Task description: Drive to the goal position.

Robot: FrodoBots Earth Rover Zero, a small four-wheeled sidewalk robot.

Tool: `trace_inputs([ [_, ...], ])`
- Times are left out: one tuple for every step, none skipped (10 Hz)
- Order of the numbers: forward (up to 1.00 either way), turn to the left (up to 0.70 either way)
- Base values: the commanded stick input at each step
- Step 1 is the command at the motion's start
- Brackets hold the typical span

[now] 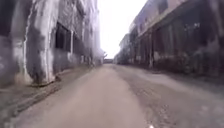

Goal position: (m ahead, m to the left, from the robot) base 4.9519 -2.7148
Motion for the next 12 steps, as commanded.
trace_inputs([
  [0.50,0.00],
  [0.50,0.00],
  [0.50,0.00],
  [0.50,0.00],
  [0.50,0.00],
  [0.50,0.00],
  [0.50,0.00],
  [0.50,0.00],
  [0.50,0.00],
  [0.50,0.00],
  [0.50,0.00],
  [0.50,0.00],
])
